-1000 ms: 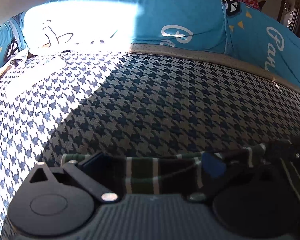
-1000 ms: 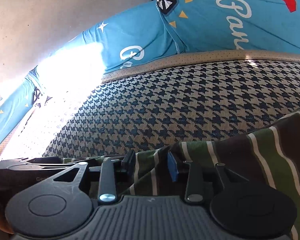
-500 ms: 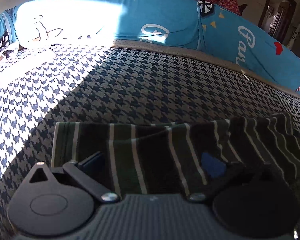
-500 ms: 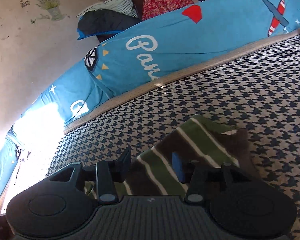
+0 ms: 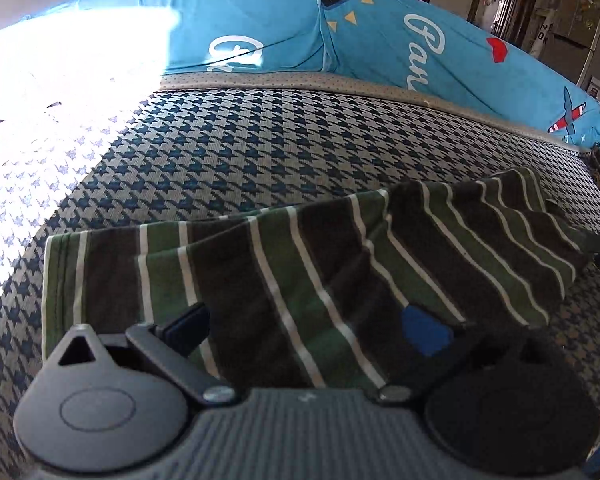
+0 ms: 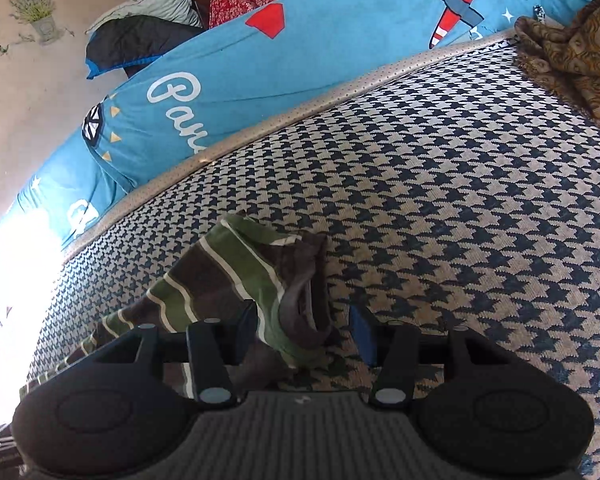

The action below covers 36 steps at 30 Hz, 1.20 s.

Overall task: Fold clothes
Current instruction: 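Move the open right gripper to the folded strip end, then close the right gripper on the folded end and lift it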

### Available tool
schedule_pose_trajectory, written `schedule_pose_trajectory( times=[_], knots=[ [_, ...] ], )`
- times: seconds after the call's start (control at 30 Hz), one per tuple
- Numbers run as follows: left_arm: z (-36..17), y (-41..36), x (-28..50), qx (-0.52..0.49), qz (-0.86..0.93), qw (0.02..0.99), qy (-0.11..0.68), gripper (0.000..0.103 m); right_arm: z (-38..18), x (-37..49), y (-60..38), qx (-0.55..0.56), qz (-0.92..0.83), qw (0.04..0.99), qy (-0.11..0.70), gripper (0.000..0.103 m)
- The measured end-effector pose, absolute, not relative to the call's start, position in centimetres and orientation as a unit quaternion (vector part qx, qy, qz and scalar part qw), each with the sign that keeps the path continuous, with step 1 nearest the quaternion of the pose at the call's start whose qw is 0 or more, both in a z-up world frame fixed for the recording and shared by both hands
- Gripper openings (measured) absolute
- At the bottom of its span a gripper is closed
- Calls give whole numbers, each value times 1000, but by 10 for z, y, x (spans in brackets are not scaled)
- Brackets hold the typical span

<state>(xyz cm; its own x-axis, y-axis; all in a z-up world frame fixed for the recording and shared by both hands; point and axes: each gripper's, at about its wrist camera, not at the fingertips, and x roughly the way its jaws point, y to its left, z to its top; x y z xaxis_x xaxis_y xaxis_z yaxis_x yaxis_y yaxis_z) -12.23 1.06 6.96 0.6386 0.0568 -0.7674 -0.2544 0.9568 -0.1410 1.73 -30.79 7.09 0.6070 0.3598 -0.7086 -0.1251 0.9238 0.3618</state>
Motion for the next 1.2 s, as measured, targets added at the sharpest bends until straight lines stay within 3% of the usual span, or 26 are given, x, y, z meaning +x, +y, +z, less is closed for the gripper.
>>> schedule_pose_trajectory(
  times=[0.3, 0.77, 1.2],
  knots=[
    [64, 7, -119, -105, 78, 895, 426, 103, 59, 19, -310, 102, 97, 889, 436, 50],
    [64, 10, -118, -107, 80, 895, 426, 103, 42, 28, -352, 314, 123, 833, 439, 51],
    [61, 9, -114, -93, 81, 895, 428, 103, 27, 44, -330, 327, 162, 833, 416, 57]
  ],
)
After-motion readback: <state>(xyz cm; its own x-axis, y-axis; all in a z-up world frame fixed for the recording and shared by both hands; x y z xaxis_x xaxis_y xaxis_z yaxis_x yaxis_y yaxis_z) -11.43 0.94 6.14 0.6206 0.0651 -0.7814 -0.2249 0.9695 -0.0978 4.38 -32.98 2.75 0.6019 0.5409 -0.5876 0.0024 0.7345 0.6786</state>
